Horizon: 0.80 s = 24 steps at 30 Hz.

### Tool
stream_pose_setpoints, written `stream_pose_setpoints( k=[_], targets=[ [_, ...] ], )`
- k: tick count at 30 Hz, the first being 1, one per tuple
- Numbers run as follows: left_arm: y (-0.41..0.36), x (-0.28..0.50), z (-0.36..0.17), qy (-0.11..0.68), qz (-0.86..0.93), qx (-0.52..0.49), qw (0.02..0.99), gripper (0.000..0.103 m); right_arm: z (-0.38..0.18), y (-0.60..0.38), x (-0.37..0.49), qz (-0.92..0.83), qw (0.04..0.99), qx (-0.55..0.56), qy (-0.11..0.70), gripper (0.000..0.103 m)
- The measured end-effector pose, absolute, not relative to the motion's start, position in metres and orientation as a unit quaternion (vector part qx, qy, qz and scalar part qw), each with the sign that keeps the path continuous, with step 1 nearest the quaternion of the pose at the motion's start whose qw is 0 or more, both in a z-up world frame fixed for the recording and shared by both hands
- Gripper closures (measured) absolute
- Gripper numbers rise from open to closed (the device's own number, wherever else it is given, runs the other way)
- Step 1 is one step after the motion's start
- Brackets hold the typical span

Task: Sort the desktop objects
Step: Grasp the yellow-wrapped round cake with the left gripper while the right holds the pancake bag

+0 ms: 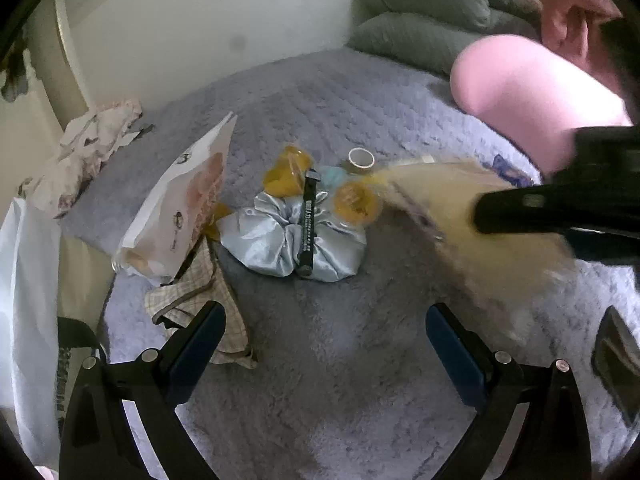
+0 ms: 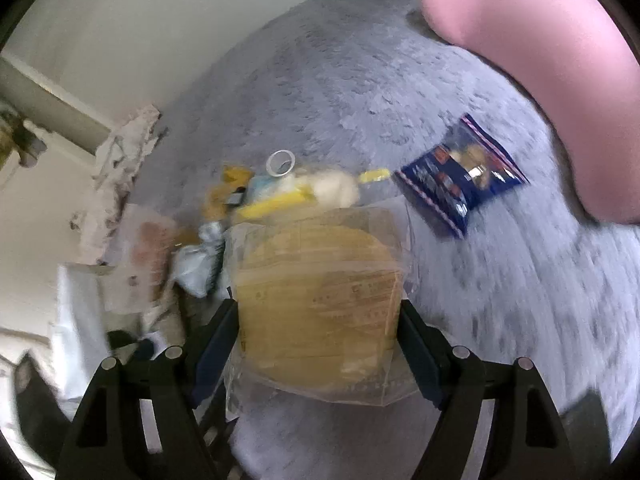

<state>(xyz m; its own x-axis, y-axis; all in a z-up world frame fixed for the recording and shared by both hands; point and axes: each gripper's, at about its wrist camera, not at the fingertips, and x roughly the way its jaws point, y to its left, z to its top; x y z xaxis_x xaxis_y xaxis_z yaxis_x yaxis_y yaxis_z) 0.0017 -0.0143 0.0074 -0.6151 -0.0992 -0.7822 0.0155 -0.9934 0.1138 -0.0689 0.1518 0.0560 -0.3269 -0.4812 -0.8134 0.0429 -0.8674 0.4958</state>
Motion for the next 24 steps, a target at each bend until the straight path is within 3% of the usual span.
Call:
stream_pose_setpoints(
  k=[9, 16, 24],
  targets=[
    [-0.026, 0.007, 0.01, 0.035, -0.896, 0.444, 0.0, 0.003, 0.078, 0.201, -0.013, -0.79, 0.115, 0.568, -0.202, 0.026],
    [0.008, -0.003, 0.018, -0.019, -0.898, 0.439, -0.029, 0.003, 0.073, 0.22, -0.008, -0.761, 0.143, 0.563, -0.289, 0.026],
    [0.03, -0.052, 0.017, 0.002, -0.901, 0.429, -0.064, 0.003, 0.107, 0.24, -0.017, -0.8, 0.123, 0.511, -0.289, 0.026]
  ],
)
